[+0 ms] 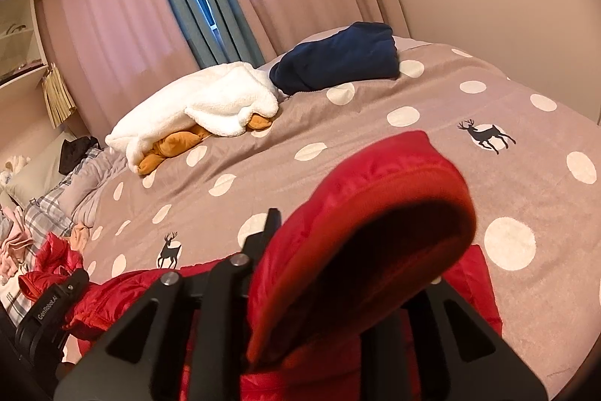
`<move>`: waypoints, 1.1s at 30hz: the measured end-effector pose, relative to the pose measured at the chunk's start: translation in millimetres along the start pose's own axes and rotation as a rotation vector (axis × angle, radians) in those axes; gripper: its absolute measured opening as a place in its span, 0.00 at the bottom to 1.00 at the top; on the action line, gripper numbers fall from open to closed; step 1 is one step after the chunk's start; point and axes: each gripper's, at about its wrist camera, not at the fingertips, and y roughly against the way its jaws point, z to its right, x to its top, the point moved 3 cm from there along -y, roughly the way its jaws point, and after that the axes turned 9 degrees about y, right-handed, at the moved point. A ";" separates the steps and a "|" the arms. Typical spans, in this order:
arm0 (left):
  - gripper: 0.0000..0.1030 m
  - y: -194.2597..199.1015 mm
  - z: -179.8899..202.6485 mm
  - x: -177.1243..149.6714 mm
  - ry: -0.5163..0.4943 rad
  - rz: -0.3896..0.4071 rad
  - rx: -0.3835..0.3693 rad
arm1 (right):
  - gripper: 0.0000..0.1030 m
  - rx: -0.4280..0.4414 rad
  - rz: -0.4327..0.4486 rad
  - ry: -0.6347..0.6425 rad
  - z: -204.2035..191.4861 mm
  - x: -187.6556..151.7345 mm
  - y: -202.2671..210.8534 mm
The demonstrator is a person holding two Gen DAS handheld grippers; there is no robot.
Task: Fold large clothes
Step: 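Open both tools and release the folded hem onto the jacket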
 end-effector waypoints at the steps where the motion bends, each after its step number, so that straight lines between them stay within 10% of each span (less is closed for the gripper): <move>1: 0.27 0.7 -0.2 0.0 0.004 -0.002 -0.003 | 0.35 0.008 0.004 -0.003 -0.2 0.0 1.0; 7: 0.70 13.3 -1.1 3.8 0.014 0.061 0.004 | 0.47 0.020 0.027 -0.003 -2.9 2.0 8.5; 13: 0.89 29.1 1.0 12.5 -0.005 0.153 -0.013 | 0.64 0.037 0.043 -0.003 -5.4 3.3 14.8; 20: 0.89 33.9 -1.3 16.3 0.005 0.173 -0.016 | 0.87 0.014 0.144 0.074 -18.6 11.4 37.6; 33: 0.76 41.5 3.3 15.2 -0.008 0.218 -0.066 | 0.90 0.005 0.144 0.084 -16.9 12.9 36.6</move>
